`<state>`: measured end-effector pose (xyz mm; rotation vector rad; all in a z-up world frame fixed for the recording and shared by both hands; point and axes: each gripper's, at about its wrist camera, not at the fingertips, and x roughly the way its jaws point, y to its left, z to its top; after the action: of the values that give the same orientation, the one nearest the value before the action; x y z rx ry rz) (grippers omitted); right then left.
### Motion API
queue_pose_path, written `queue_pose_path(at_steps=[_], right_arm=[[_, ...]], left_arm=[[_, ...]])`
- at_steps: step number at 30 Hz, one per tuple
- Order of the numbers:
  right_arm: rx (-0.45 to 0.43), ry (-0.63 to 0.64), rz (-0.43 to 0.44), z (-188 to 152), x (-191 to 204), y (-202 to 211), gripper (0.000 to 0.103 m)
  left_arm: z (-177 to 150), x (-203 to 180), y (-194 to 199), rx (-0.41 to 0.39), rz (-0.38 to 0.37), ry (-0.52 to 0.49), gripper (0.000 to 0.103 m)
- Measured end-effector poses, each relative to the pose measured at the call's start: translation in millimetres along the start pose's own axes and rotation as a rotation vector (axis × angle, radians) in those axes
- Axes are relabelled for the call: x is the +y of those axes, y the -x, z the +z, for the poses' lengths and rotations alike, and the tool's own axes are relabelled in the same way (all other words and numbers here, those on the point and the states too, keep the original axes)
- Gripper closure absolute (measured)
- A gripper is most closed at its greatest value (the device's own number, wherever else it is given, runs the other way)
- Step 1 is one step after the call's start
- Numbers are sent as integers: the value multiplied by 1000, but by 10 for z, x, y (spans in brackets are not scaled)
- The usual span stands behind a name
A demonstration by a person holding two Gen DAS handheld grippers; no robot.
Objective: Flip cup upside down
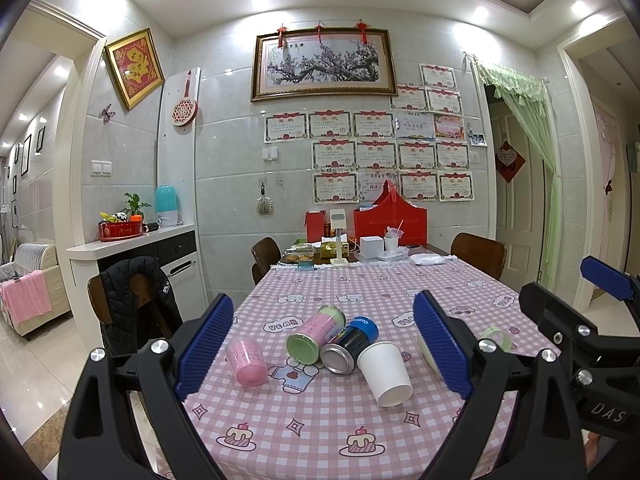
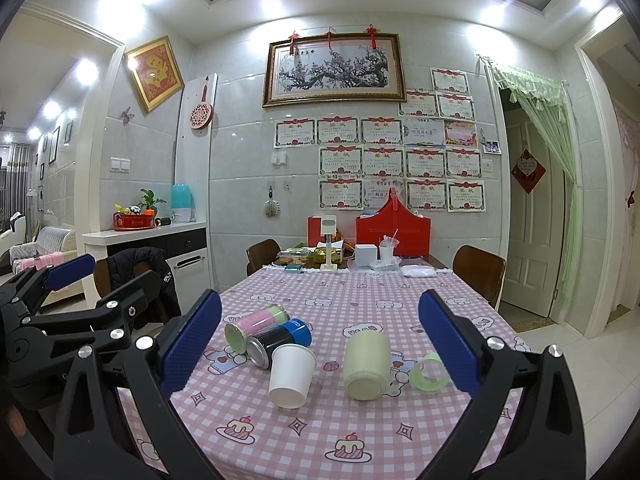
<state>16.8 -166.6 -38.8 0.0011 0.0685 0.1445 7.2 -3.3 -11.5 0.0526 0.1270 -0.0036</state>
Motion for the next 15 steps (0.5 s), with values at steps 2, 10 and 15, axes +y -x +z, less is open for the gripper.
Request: queue_pose_path(at_steps=[2,10,15], right_arm=[[0,1,-1,0,0,-1,8],[0,1,-1,-6,-1,-6,8],[4,1,-1,-46,21,-28,8]], left_arm=[[5,2,1,2,-1,1,13],[6,3,0,2,-1,0,13],[-6,-4,-6,4,-1,-1,13]])
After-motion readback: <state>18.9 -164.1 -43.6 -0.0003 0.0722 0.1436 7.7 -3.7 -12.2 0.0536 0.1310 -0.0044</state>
